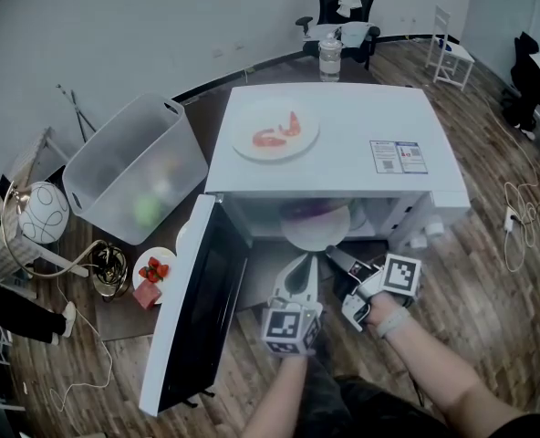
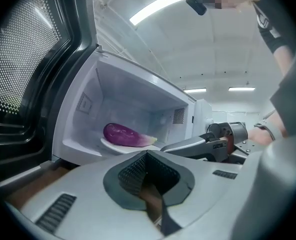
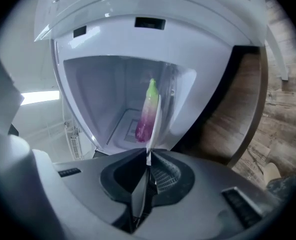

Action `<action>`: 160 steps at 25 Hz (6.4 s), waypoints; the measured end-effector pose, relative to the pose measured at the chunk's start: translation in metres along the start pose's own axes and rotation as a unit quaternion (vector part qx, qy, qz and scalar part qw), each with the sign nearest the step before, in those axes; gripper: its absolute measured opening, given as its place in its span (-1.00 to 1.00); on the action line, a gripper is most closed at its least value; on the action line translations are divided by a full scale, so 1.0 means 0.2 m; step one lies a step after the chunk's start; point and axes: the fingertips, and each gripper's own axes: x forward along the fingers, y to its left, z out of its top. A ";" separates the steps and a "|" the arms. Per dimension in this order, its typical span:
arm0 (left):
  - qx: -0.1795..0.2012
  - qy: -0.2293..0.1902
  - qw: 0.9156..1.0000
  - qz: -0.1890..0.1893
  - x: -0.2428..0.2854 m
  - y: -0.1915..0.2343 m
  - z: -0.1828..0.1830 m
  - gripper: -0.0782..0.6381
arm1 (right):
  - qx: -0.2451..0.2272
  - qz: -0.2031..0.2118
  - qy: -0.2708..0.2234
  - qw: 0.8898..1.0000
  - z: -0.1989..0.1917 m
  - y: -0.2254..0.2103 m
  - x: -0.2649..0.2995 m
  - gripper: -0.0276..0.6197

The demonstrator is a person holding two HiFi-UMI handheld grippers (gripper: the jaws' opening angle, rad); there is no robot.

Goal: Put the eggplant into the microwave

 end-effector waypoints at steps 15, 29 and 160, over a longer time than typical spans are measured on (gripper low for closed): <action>0.001 -0.009 1.000 0.012 -0.02 0.04 0.03 -0.78 | 0.033 0.006 -0.023 0.999 0.05 -0.03 0.12 -0.83; 0.002 -0.007 1.000 0.010 -0.03 0.07 0.03 -0.78 | 0.047 -0.001 -0.033 0.998 0.06 -0.03 0.22 -0.83; 0.027 -0.009 0.999 0.017 -0.77 -0.56 0.42 -0.78 | -0.538 0.008 0.095 0.838 -0.54 0.70 -0.71 -0.92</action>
